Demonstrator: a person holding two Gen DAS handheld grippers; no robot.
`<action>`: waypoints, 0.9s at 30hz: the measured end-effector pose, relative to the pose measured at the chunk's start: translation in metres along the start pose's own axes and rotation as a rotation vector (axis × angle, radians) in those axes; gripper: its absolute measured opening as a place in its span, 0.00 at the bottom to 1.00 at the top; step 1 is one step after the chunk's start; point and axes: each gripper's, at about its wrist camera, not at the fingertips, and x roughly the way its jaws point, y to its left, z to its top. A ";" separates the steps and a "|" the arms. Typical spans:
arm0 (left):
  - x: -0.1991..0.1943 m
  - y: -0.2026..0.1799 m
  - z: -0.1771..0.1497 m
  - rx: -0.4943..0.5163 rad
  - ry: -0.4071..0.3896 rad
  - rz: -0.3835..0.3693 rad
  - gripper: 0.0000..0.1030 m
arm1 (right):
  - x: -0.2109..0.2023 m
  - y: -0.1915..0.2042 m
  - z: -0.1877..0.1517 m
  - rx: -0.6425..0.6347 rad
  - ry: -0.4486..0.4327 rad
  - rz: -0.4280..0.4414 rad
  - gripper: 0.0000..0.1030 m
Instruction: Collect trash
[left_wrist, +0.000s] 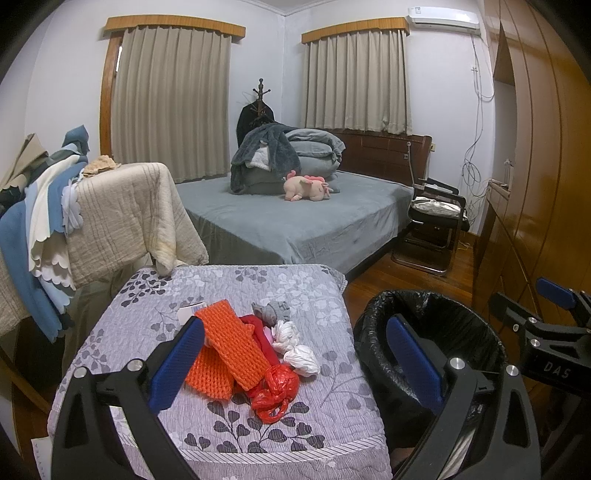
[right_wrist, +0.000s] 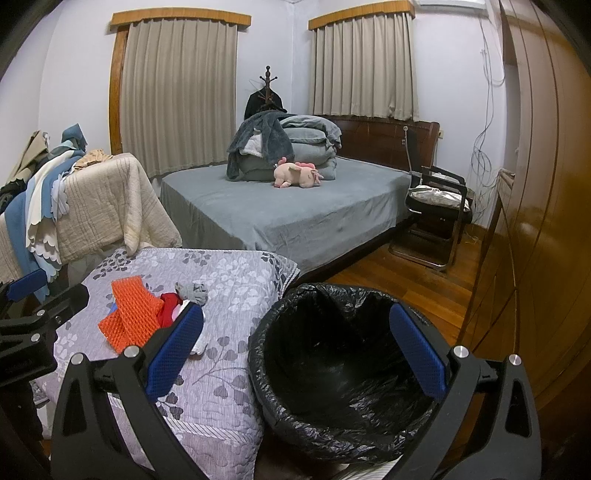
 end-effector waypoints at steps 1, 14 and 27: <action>0.000 0.000 0.000 0.000 0.000 0.000 0.94 | 0.000 -0.002 0.001 0.000 -0.001 0.000 0.95; -0.001 0.004 -0.001 -0.006 0.003 0.001 0.94 | 0.001 0.000 0.000 0.004 0.007 0.008 0.95; 0.024 0.064 -0.015 -0.049 -0.002 0.180 0.94 | 0.047 0.047 -0.012 -0.018 0.037 0.094 0.95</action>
